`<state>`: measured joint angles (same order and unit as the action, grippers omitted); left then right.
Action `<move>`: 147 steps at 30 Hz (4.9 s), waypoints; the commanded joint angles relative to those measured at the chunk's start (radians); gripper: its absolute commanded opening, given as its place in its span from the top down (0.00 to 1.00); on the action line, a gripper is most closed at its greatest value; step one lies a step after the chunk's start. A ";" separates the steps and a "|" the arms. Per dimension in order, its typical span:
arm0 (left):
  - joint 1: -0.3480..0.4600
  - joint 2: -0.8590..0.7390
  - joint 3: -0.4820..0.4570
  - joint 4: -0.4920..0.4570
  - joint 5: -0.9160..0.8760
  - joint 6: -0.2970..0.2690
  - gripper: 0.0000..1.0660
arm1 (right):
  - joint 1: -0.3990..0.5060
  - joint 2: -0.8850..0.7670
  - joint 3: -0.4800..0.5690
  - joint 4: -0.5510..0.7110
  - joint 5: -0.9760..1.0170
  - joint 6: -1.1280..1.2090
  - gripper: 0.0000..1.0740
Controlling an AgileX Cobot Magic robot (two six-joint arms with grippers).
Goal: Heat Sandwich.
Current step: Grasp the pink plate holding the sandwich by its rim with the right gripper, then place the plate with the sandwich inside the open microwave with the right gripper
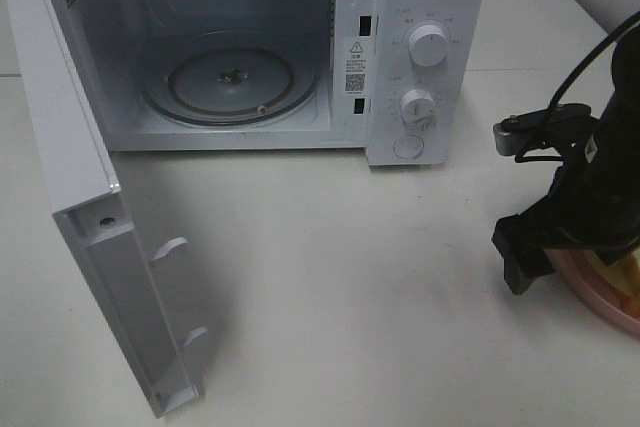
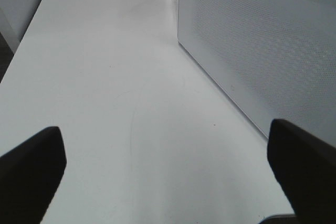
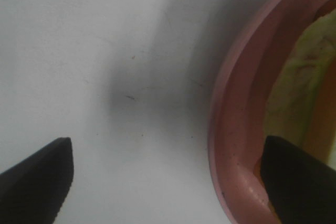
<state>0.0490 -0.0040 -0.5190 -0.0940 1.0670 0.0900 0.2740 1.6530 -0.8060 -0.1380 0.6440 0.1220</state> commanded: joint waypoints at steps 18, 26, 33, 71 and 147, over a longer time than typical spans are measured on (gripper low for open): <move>0.000 -0.019 -0.002 0.001 -0.002 -0.004 0.06 | -0.005 0.130 0.043 -0.068 -0.122 0.057 0.19; 0.000 -0.019 -0.002 0.001 -0.002 -0.004 0.06 | -0.005 0.131 0.043 -0.072 -0.122 0.054 0.22; 0.000 -0.019 -0.002 0.001 -0.002 -0.004 0.06 | -0.005 0.131 0.043 -0.072 -0.116 0.054 0.36; 0.000 -0.019 -0.002 0.001 -0.002 -0.004 0.06 | -0.002 0.129 0.032 -0.193 -0.027 0.161 1.00; 0.000 -0.019 -0.002 0.000 -0.002 -0.004 0.06 | 0.775 -0.266 0.022 -0.261 0.333 0.060 1.00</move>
<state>0.0490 -0.0040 -0.5190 -0.0930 1.0670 0.0900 1.0290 1.3960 -0.7840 -0.3650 0.9740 0.2050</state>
